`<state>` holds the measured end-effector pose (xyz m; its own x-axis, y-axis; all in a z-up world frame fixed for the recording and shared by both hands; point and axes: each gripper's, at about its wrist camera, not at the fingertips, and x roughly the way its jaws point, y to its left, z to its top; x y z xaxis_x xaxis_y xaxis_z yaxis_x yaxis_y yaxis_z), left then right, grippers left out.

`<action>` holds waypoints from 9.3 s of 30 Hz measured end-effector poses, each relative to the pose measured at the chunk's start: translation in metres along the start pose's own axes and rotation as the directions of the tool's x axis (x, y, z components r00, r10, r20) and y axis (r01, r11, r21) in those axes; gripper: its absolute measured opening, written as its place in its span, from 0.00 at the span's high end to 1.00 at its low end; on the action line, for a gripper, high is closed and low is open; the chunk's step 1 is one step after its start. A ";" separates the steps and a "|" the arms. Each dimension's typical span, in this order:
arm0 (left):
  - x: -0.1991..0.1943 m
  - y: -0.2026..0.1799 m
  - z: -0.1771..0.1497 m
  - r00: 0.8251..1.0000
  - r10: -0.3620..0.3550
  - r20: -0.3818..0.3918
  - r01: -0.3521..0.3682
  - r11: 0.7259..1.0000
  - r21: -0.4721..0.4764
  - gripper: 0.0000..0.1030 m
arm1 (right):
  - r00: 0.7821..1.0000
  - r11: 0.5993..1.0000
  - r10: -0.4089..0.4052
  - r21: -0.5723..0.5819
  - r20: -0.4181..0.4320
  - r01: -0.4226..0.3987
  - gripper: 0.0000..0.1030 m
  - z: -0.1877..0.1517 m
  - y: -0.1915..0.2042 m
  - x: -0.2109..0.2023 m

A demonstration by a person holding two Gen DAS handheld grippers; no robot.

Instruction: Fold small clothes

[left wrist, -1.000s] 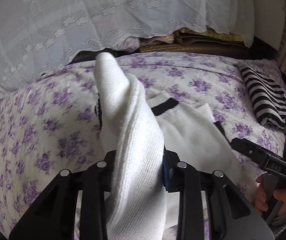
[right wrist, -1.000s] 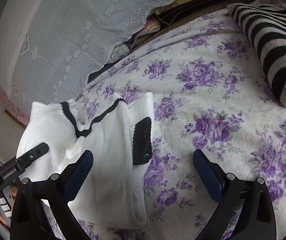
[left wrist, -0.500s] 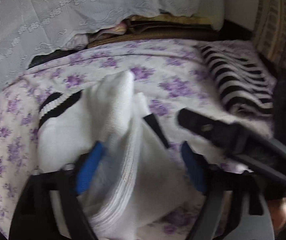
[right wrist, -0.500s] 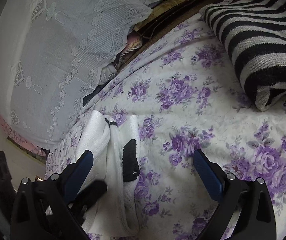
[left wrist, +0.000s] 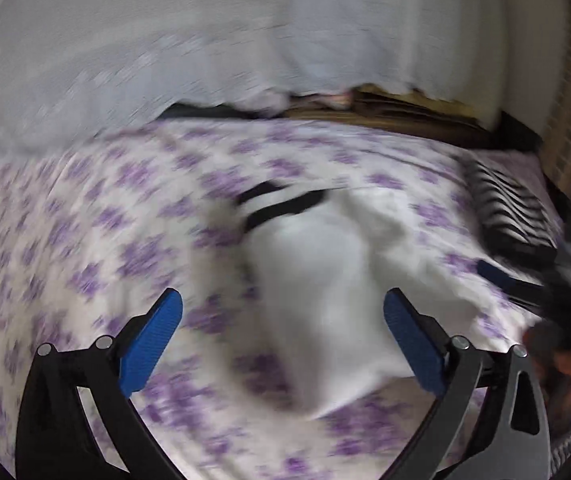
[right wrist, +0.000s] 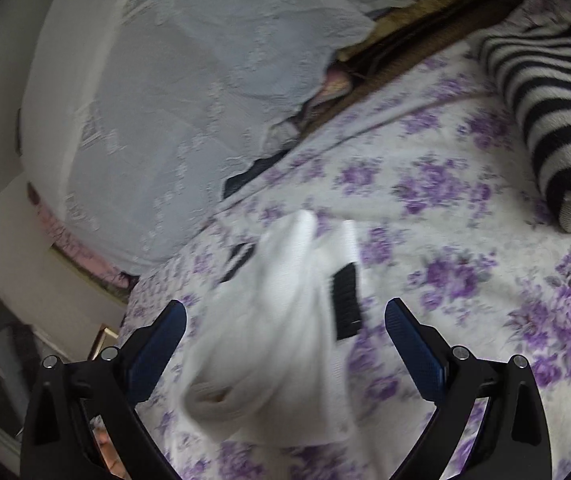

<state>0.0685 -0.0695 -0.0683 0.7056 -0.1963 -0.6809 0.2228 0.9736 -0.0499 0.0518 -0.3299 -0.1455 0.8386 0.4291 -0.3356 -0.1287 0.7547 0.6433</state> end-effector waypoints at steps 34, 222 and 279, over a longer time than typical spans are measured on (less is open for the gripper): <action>0.035 0.004 -0.017 0.999 0.016 -0.035 -0.014 0.998 0.064 0.04 | 0.983 0.969 -0.178 -0.183 -0.046 0.167 0.59 -0.020 0.026 -0.005; -0.291 0.406 -0.284 0.708 0.677 -0.204 -0.639 0.490 -0.593 0.08 | 0.700 0.607 0.164 -0.488 -0.695 -0.627 0.13 -0.405 0.479 0.223; -0.325 0.304 -0.249 0.661 0.729 -0.180 -0.684 0.485 -0.544 0.05 | 0.787 0.492 0.155 -0.644 -0.596 -0.585 0.03 -0.351 0.476 0.144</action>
<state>-0.2607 0.3191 -0.0443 0.5072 0.6009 -0.6178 -0.7407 0.6704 0.0440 -0.0740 0.2651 -0.1291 0.3246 0.7511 -0.5748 -0.8952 0.4402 0.0697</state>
